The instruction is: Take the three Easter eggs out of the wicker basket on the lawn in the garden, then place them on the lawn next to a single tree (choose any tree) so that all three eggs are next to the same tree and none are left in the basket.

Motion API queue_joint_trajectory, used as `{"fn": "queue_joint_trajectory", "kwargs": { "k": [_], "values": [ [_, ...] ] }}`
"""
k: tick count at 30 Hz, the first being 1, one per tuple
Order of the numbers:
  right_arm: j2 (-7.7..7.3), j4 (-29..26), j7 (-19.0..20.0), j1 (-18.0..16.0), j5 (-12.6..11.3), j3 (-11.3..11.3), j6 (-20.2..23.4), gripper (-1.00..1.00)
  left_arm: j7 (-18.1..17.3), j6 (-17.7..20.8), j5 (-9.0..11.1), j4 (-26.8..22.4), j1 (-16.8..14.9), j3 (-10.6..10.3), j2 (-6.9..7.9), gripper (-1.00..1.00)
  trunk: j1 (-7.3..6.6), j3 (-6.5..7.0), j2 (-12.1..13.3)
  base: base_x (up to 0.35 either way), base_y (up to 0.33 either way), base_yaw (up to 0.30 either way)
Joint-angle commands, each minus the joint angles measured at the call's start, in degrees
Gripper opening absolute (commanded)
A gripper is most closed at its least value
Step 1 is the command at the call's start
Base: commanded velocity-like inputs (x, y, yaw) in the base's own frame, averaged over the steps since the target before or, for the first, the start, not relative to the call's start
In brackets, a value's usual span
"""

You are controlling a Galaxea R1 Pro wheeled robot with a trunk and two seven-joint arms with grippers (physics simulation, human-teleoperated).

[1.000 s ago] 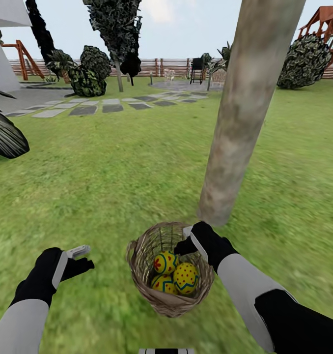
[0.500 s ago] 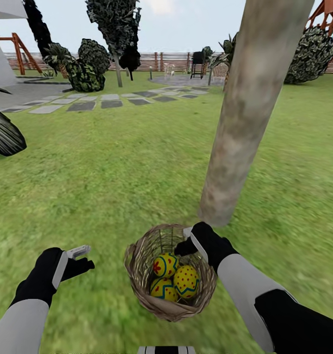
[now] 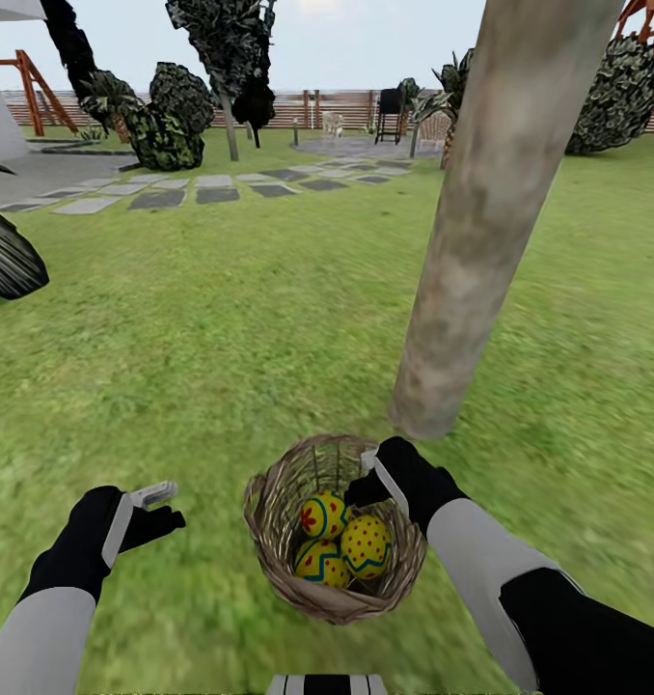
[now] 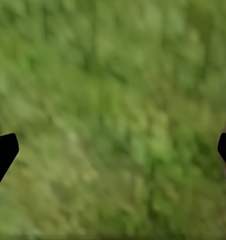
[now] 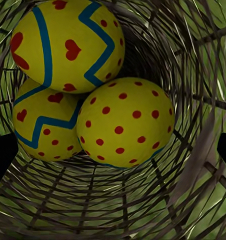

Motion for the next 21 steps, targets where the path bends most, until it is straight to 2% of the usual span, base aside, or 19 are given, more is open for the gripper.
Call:
{"fn": "queue_joint_trajectory", "kwargs": {
  "k": [1,21],
  "values": [
    [0.0,-0.02,0.07,-0.04,-0.06,0.14,0.21,1.0,0.0,0.26,0.23,-0.04,-0.02,0.1,0.01,1.0,-0.01,-0.14,-0.02,0.0,0.0,0.0],
    [0.0,-0.11,0.15,-0.04,0.0,0.14,-0.18,1.0,0.0,0.26,0.23,0.04,-0.02,0.09,0.02,1.0,-0.01,-2.02,-0.02,0.0,0.0,0.0]
  ]
}}
